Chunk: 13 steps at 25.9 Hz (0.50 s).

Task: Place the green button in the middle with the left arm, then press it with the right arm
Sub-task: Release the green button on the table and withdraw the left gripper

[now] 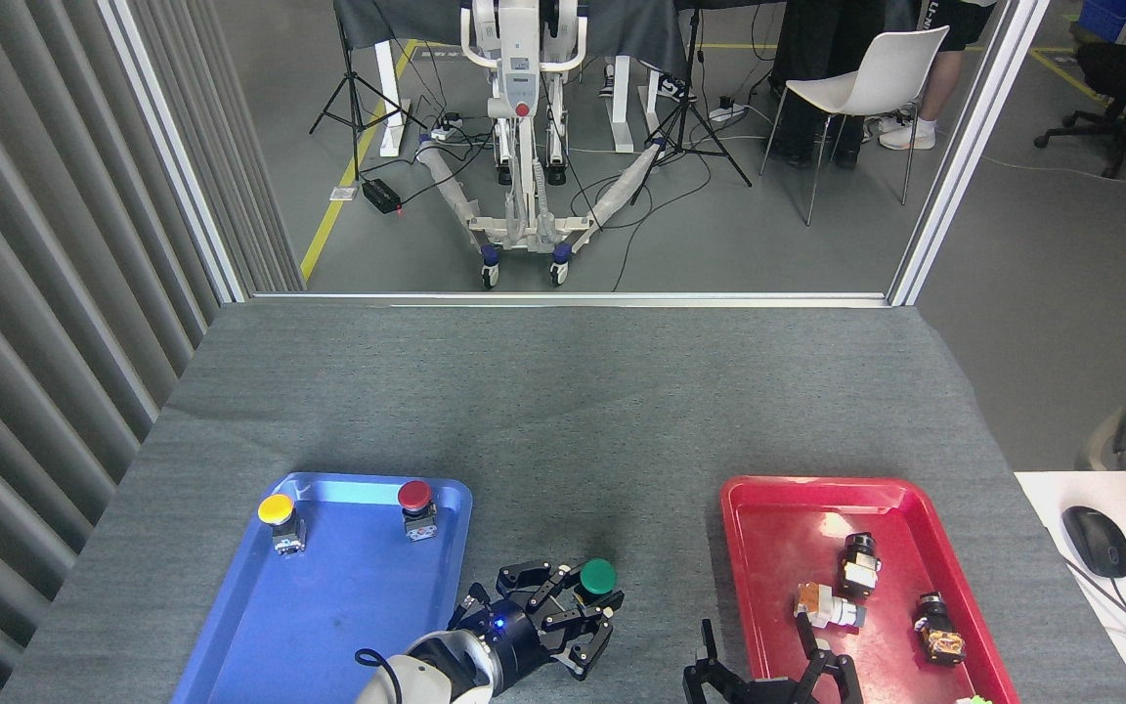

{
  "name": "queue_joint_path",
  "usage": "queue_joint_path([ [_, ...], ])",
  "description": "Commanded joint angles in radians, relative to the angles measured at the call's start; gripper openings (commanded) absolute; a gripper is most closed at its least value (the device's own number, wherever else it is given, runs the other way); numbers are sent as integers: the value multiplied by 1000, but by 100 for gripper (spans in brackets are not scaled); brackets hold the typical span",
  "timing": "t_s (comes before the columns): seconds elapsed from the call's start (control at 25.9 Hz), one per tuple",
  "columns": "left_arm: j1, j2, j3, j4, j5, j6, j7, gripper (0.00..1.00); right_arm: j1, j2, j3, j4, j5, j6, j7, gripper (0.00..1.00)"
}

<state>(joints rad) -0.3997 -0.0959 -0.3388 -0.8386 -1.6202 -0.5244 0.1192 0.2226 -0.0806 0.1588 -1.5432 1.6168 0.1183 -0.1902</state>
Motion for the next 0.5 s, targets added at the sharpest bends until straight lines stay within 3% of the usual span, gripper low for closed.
queue_joint_path([
  [0.0, 6, 1, 1, -5, 5, -2, 19, 99, -2, 1, 1, 0, 0, 0, 2, 99],
  [0.12, 18, 1, 3, -39, 5, -2, 17, 99, -2, 1, 1, 0, 0, 0, 2, 99],
  [0.23, 85, 10, 10, -175, 2, 12, 13, 99, -2, -1, -1, 0, 0, 0, 3, 96],
  [0.39, 256, 79, 55, -467, 0, 250, 23, 99, -2, 1, 2, -2, 0, -2, 3, 82],
  [0.46, 343, 127, 72, -585, 0, 409, 51, 99, -5, -1, 4, -3, 0, -2, 2, 64],
])
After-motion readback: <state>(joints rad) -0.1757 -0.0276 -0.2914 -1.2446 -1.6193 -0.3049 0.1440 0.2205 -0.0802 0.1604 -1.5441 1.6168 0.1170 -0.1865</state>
